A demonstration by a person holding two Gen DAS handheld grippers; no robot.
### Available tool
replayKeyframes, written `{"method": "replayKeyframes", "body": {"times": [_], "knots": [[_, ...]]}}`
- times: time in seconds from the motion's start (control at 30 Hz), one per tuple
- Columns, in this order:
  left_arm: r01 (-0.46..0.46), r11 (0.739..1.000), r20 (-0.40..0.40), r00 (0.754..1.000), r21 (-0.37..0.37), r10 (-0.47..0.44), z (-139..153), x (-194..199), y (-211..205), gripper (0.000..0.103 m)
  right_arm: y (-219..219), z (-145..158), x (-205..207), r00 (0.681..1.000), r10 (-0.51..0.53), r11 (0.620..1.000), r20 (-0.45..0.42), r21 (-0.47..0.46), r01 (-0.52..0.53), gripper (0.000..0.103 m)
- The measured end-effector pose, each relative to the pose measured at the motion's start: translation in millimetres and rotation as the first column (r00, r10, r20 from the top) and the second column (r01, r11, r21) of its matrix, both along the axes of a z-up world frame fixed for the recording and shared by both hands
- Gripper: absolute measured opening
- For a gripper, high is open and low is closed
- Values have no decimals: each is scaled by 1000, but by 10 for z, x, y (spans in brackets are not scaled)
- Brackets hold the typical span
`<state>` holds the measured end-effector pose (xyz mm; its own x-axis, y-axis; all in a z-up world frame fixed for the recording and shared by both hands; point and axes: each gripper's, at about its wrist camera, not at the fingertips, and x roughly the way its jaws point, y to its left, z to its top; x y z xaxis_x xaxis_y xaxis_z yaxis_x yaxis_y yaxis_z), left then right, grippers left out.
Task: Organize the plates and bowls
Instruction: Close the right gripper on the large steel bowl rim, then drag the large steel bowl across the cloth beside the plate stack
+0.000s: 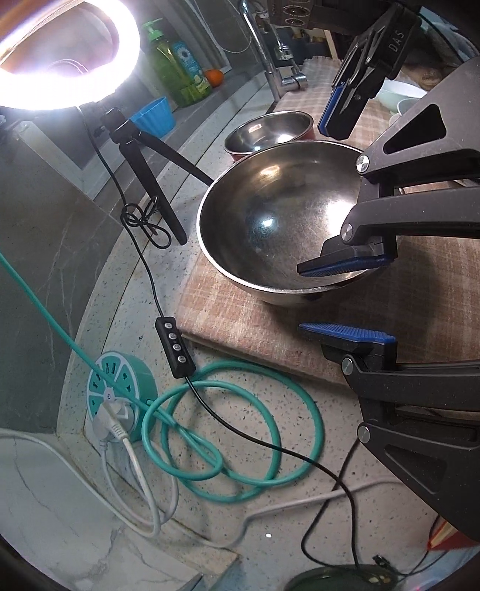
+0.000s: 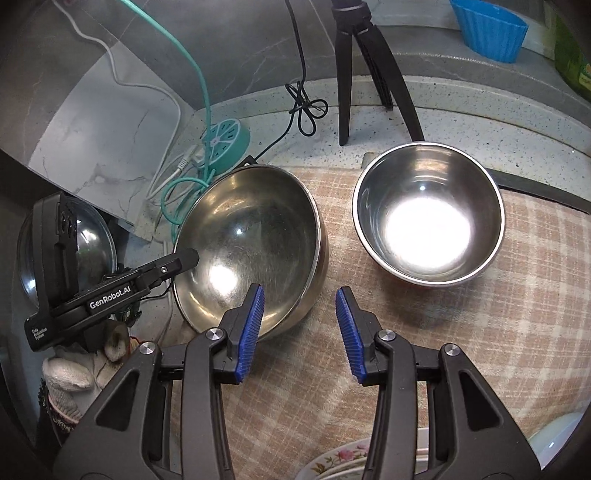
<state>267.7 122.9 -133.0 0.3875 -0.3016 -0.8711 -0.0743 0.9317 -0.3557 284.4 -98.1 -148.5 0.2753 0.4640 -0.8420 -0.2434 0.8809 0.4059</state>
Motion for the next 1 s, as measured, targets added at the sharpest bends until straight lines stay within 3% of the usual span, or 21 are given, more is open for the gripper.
{"method": "replayKeyframes", "body": {"times": [0.27,0.63,1.0], "knots": [[9,1000,-6,1000,-3,-9,-42,42,-21,14,88,-108,67,999,29,999,-33,-15,-29,21],[21,999,-2,1000,28,-21,-29,11,-76,13,112,-55,-23,999,36,999,-17,-37,-37,20],[27,999,10,1000,44,-28,81,-355,-55,13,95,44,-409,997,75,997,-17,-16,-75,21]]}}
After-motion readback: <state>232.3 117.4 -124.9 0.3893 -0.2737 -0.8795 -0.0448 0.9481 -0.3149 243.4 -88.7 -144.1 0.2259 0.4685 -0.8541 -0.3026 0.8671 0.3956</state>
